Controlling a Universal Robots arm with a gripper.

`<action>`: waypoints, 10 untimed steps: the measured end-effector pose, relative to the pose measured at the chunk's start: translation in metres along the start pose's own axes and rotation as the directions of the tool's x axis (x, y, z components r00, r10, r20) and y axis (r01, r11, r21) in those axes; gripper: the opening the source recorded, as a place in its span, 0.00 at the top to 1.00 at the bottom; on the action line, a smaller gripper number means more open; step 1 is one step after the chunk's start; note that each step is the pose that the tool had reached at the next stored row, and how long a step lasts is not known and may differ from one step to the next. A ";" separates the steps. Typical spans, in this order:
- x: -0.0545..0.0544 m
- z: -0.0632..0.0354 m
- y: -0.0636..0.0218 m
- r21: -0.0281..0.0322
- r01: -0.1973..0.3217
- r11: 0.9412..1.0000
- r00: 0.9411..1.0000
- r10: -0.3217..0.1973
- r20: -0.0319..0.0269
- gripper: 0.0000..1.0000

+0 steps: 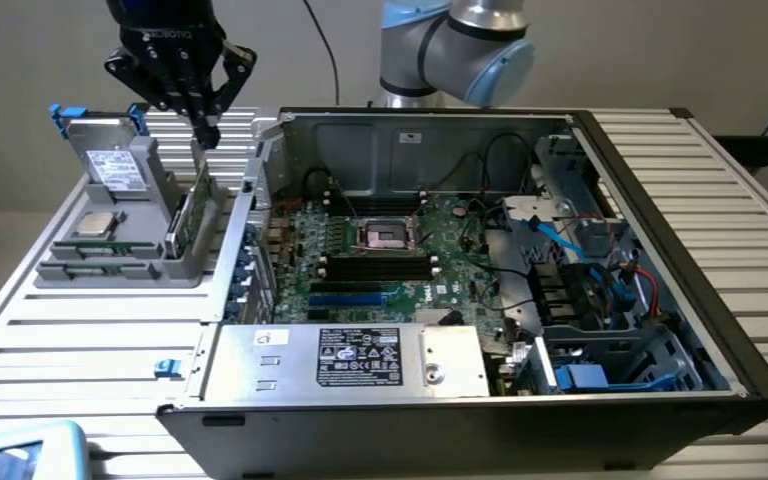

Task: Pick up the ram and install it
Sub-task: 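Reach for the ram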

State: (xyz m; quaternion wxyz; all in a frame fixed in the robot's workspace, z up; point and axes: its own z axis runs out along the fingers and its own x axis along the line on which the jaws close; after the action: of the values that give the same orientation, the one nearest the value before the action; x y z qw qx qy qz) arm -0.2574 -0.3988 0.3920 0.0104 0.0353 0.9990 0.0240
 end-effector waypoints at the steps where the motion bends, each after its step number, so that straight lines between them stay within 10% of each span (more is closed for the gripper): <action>1: 0.004 0.0000 -0.0003 0.000 0.000 1.000 1.000 0.000 0.000 0.89; 10: 0.045 0.0016 -0.0023 0.000 0.000 1.000 1.000 0.000 0.000 0.89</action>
State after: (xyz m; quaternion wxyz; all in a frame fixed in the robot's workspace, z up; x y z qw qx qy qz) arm -0.3022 -0.3978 0.3894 0.0104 0.0353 0.9990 0.0240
